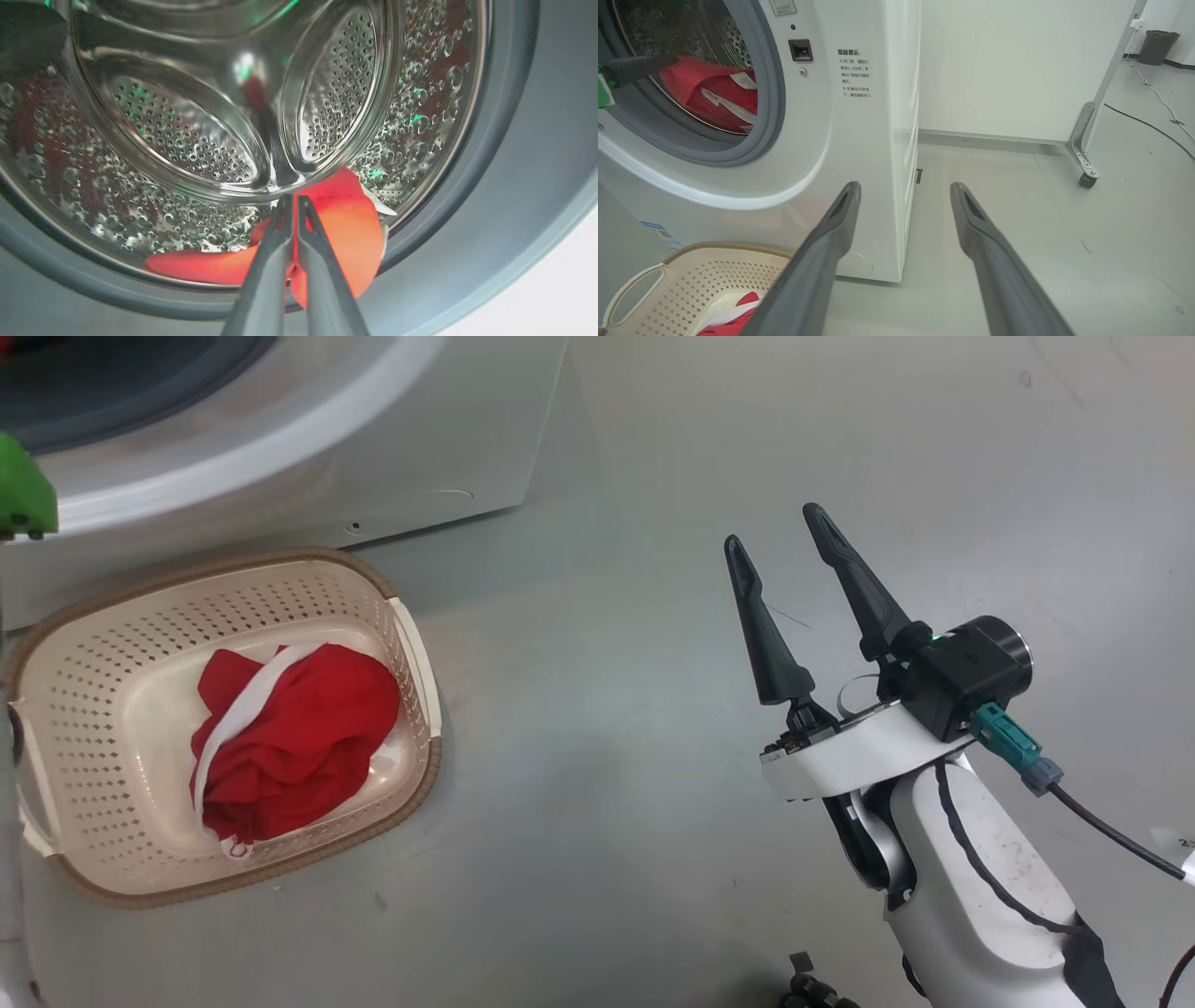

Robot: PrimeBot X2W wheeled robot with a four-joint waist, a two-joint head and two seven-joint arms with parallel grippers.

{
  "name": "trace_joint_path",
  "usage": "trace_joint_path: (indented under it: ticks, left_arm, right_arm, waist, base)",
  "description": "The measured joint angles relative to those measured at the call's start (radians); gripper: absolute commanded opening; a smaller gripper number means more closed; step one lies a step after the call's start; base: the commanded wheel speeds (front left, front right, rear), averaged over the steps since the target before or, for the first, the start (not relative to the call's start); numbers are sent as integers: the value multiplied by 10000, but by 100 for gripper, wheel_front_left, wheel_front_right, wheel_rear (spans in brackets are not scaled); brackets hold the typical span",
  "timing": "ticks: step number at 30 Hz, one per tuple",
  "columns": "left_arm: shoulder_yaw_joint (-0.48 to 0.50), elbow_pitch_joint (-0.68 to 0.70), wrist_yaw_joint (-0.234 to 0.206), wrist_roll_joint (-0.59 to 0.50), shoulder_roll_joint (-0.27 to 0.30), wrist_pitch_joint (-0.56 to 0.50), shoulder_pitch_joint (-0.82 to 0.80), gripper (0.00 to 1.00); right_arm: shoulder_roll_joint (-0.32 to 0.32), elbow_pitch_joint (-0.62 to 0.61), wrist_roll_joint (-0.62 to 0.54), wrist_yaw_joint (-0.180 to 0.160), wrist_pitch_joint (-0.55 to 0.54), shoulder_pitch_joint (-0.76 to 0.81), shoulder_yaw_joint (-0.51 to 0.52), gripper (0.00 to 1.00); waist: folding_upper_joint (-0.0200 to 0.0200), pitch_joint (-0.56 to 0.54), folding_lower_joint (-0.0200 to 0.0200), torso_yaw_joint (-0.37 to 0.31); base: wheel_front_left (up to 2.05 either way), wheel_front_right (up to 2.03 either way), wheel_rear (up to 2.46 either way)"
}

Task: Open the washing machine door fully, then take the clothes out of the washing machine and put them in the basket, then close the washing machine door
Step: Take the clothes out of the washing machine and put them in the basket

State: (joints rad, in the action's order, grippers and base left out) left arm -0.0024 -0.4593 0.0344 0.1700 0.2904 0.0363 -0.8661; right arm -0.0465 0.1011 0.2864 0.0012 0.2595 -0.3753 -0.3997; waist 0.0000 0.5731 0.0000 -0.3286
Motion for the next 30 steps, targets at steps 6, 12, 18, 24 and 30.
trace_joint_path:
  ticks: [6, 12, 18, 24, 30]
  left_arm:
    - [-44, 621, -121, 2, -349, 974, 969, 0]
    - [-115, 1089, -226, 0, -566, 1628, 1847, 0]
    - [-203, 1576, -395, -2, -708, 1820, 2410, 0]
    - [-353, 2163, -399, -59, -788, 1862, 2792, 0]
    - [-383, 2980, -483, -245, -754, 1939, 3195, 0]
  right_arm:
    - [-6, 311, -86, 81, 0, 482, 159, 100]
    - [-10, 550, -263, 186, 0, 942, 236, 100]
    - [-10, 742, -357, 257, 0, 1410, 322, 100]
    - [-13, 880, -416, 286, 0, 1927, 458, 100]
    - [-12, 997, -428, 324, 0, 2454, 483, 100]
  waist:
    - [0, -772, 0, 390]
    - [0, -1519, 0, 685]
    - [0, -2304, -1, 912]
    - [0, -3063, 0, 1102]
    - [0, -3760, -1, 1249]
  base:
    - [0, 0, 0]
    - [0, 0, 0]
    - [0, 0, 0]
    - [0, 0, 0]
    - [0, 0, 0]
